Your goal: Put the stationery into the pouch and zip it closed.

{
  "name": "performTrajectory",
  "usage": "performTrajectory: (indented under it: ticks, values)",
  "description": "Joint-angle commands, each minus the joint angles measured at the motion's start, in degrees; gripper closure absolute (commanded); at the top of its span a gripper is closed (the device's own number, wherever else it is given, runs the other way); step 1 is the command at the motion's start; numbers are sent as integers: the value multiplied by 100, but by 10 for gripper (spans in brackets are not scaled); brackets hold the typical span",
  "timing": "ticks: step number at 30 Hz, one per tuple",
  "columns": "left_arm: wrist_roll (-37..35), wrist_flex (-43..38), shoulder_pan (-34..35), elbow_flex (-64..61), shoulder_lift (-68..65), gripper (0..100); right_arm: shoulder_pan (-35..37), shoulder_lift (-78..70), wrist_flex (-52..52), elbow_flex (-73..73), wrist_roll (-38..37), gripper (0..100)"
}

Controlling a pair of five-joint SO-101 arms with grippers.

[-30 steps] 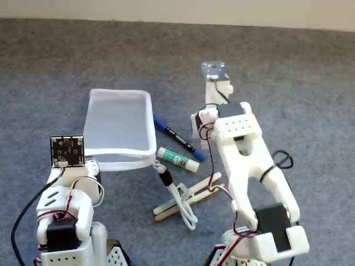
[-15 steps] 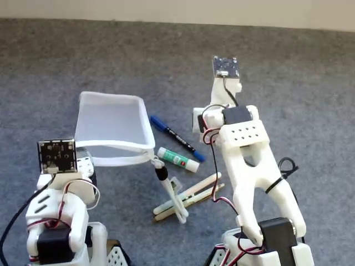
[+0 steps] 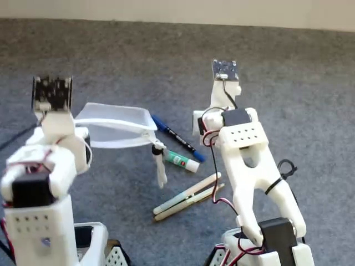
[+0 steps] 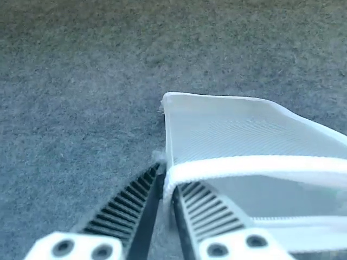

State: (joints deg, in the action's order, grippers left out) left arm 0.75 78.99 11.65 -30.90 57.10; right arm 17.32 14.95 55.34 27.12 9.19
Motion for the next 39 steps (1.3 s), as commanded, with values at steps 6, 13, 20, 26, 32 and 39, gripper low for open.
performTrajectory:
  ticks: [6,13,20,26,32,39]
  values:
    - [-220,1037,-127,2440,-1982,995,22,259,-391,84,9,993]
    - [-563,1073,-576,2536,-2747,995,4,268,-374,66,0,993]
    - [-800,1055,-523,2545,-2844,995,-13,1393,-330,189,0,993]
    - [-809,1046,-470,2589,-2853,995,207,3002,-400,576,0,993]
    - [-818,923,-462,2554,-2862,995,910,4127,-400,611,0,993]
    - [-826,967,-462,2554,-2862,995,1763,4576,-400,567,0,993]
